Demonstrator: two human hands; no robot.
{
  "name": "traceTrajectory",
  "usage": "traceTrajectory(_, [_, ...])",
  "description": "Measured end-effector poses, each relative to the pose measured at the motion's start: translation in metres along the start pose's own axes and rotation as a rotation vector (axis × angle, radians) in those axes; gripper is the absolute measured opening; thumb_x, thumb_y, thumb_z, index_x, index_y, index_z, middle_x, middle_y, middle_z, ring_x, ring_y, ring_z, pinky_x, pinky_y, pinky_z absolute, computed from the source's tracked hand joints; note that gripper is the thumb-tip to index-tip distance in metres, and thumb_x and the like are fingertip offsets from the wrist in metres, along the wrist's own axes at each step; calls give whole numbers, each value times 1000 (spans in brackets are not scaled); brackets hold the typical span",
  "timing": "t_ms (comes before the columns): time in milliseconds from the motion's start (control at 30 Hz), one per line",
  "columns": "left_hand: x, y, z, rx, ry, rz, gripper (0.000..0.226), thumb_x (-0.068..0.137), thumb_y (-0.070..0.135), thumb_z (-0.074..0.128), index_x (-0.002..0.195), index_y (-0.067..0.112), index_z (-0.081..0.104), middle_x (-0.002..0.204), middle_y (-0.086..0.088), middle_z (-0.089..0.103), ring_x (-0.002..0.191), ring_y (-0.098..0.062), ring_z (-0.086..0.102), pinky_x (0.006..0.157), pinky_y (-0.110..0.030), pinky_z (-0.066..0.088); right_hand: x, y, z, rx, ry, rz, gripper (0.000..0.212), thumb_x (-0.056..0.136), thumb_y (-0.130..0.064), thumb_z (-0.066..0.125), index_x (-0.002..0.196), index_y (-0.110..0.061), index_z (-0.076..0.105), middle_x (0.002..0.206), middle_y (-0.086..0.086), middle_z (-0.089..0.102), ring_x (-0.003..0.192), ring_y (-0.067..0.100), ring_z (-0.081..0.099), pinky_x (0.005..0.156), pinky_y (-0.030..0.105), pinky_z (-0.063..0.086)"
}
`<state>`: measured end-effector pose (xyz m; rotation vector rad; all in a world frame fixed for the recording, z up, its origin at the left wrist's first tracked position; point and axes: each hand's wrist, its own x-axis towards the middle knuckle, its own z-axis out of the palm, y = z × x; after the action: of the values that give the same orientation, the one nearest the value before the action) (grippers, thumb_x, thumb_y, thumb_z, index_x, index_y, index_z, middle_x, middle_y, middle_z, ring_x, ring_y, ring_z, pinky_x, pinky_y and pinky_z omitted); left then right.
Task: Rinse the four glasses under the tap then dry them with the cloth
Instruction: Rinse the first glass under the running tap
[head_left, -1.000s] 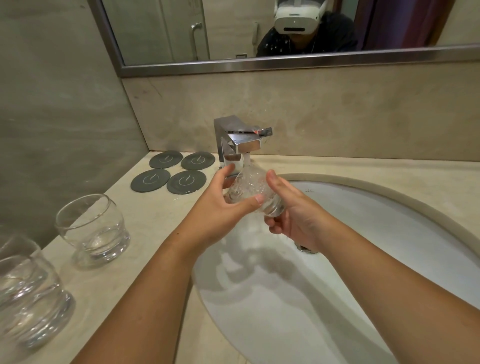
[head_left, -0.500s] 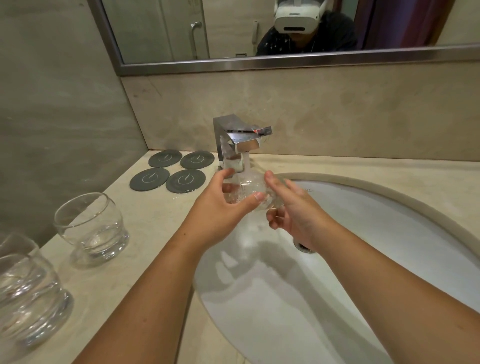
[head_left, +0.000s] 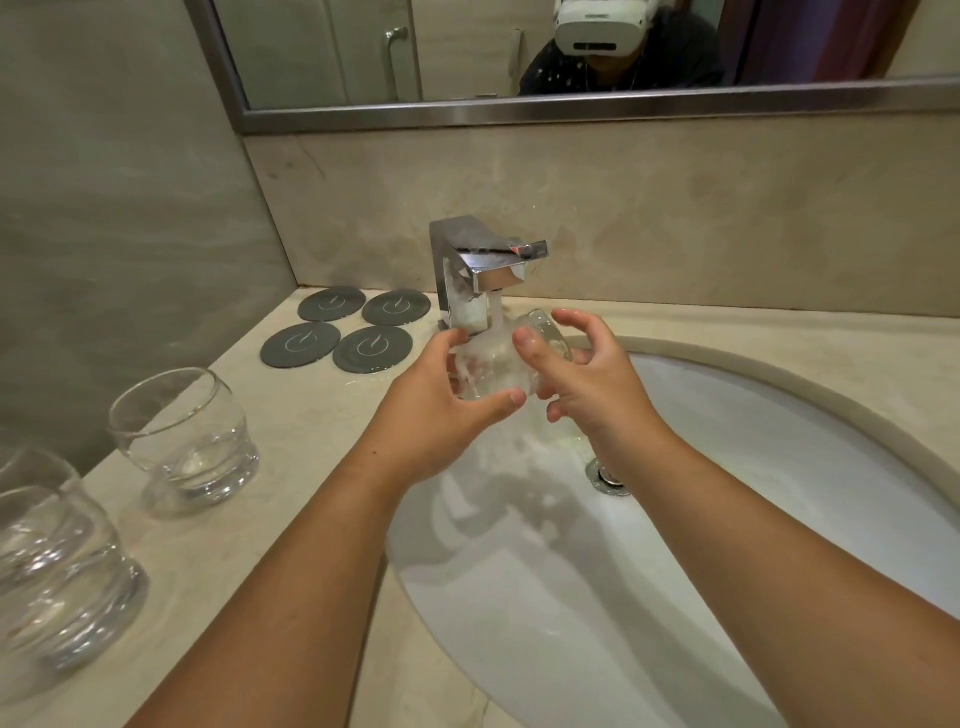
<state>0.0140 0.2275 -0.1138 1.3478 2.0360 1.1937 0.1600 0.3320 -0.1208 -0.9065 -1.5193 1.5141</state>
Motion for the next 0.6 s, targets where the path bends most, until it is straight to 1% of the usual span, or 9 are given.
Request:
traceTrajectory(67, [0, 2, 1, -61, 3, -20, 85, 84, 51, 87, 156, 34, 43, 125, 17, 65, 117, -5, 67, 101, -31, 56, -2, -3, -2, 29, 12, 51, 51, 82, -57, 83, 122, -38, 58, 101, 7, 72, 63, 15, 60, 56, 33, 49])
traceTrajectory(133, [-1, 6, 2, -101, -48, -37, 82, 88, 54, 82, 156, 34, 41, 124, 17, 66, 115, 3, 66, 91, -21, 52, -4, -6, -6, 2, 52, 62, 47, 79, -63, 83, 111, -38, 59, 99, 7, 72, 57, 15, 55, 55, 32, 48])
traceTrajectory(200, [-2, 7, 3, -139, -114, -52, 84, 90, 54, 79, 160, 34, 36, 125, 20, 66, 113, 9, 64, 87, -16, 47, -6, -12, -9, -81, 93, 19, 46, 76, -65, 84, 105, -39, 60, 99, 3, 72, 59, 13, 55, 56, 30, 48])
traceTrajectory(267, [-2, 7, 4, -153, -169, -58, 91, 89, 54, 81, 163, 32, 31, 127, 18, 67, 114, 6, 66, 94, -20, 49, -8, -19, -12, -183, 82, -55, 54, 73, -67, 87, 112, -39, 63, 95, -2, 69, 67, 12, 57, 60, 29, 47])
traceTrajectory(333, [-3, 6, 4, -172, -218, -59, 100, 86, 52, 85, 165, 31, 28, 130, 14, 69, 118, 1, 68, 100, -25, 50, -13, -27, -13, -286, 49, -118, 62, 74, -62, 88, 124, -37, 62, 83, -10, 60, 68, 9, 57, 61, 26, 45])
traceTrajectory(400, [-5, 6, 4, -187, -261, -66, 101, 86, 49, 86, 166, 29, 27, 130, 13, 70, 120, -1, 67, 98, -24, 49, -18, -32, -13, -357, 36, -153, 62, 78, -56, 88, 129, -36, 60, 79, -15, 54, 69, 6, 56, 61, 24, 44])
traceTrajectory(500, [-8, 8, 3, -218, -295, -82, 90, 85, 49, 88, 156, 32, 34, 126, 13, 75, 118, 0, 69, 101, -25, 48, -23, -31, -16, -366, 58, -120, 60, 80, -60, 85, 130, -36, 60, 83, -17, 53, 74, 7, 55, 62, 25, 43])
traceTrajectory(567, [-10, 11, 2, -233, -304, -93, 67, 86, 44, 87, 136, 41, 43, 122, 11, 77, 111, 1, 73, 101, -24, 50, -29, -32, -20, -344, 66, -66, 57, 80, -64, 83, 126, -38, 61, 95, -12, 63, 78, 10, 57, 61, 25, 43])
traceTrajectory(600, [-12, 13, 1, -248, -302, -92, 63, 86, 44, 87, 132, 43, 45, 119, 12, 77, 109, 1, 74, 103, -26, 51, -32, -33, -23, -335, 71, -36, 55, 80, -66, 82, 123, -39, 61, 103, -7, 68, 78, 12, 58, 58, 25, 43])
